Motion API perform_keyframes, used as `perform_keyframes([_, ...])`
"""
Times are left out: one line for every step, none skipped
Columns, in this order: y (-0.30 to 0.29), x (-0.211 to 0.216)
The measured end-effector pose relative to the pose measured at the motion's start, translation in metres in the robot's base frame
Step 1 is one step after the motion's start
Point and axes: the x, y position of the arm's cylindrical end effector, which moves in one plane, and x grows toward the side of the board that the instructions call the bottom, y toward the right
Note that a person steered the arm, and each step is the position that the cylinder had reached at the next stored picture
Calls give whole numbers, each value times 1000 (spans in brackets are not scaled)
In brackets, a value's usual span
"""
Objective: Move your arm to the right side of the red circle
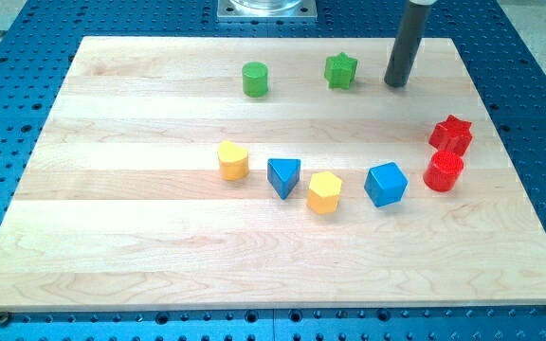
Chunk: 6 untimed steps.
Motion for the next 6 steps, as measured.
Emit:
perform_keyframes([0,-7])
perform_keyframes([-1,-12])
perform_keyframes([-2,-12])
perform_keyframes([-8,-27])
perform_keyframes([-15,-41])
perform_keyframes([-16,-12])
